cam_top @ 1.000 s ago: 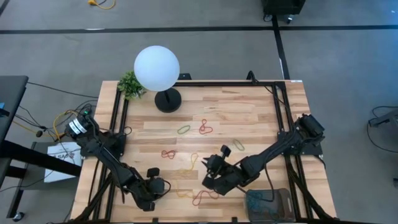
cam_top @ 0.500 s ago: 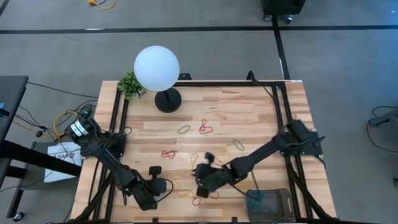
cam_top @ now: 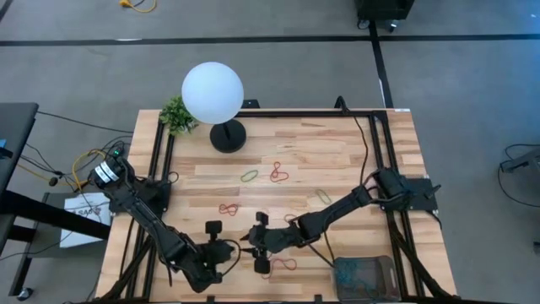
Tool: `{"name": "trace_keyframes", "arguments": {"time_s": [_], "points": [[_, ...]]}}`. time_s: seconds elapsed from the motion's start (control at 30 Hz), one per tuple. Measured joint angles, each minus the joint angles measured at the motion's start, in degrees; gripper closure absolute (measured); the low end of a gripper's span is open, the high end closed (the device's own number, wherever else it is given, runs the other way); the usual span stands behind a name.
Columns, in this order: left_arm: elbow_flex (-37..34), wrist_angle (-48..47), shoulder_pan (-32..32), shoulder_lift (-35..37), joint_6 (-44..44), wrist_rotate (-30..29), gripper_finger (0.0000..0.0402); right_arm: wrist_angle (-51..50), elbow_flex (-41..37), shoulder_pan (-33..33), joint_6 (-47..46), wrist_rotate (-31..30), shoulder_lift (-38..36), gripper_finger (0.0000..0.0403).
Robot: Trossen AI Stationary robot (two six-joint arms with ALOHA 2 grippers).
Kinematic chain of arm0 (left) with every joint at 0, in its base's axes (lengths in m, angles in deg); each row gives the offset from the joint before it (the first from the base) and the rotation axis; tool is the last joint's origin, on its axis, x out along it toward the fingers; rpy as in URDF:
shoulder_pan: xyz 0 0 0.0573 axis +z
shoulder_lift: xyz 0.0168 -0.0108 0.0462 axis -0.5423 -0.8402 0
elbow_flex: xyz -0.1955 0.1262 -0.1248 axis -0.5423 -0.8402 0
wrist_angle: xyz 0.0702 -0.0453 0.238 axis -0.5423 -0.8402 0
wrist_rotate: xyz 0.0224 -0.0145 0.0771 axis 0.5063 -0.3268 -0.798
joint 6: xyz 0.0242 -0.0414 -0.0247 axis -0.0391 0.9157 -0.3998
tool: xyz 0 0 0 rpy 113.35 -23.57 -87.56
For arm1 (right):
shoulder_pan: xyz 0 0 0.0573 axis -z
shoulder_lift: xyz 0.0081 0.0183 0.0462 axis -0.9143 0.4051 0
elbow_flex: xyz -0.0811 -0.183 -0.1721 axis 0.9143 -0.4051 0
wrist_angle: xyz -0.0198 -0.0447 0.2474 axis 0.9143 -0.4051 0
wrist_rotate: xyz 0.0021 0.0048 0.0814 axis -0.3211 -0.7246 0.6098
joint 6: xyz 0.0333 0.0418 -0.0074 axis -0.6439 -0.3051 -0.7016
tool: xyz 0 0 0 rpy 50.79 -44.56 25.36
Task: Pick and place items into bin
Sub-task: Put the blue rubber band into the black bin
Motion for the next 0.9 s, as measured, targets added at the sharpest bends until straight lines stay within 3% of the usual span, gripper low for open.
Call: {"name": "trace_keyframes", "arguments": {"time_s": [0.23, 0.5, 0.67, 0.9], "points": [[1.25, 0.28, 0.93, 0.02, -1.93, -3.84, 0.0401, 3.96, 1.10, 0.70, -0.02, -0.05, 3.11, 0.0217], [1.25, 0.02, 1.97, 0.05, -2.48, -6.17, 0.0401, 3.38, 1.05, 0.74, -0.02, 1.35, 3.59, 0.0221], [1.25, 0.18, 1.97, 0.05, -2.64, -6.24, 0.0401, 2.87, 1.03, 0.81, -0.02, 1.33, 3.59, 0.0266], [1.28, 0.15, 1.93, 0.13, -2.57, -6.25, 0.0402, 2.82, 1.03, 1.15, -0.04, 1.25, 3.59, 0.0381]]}}
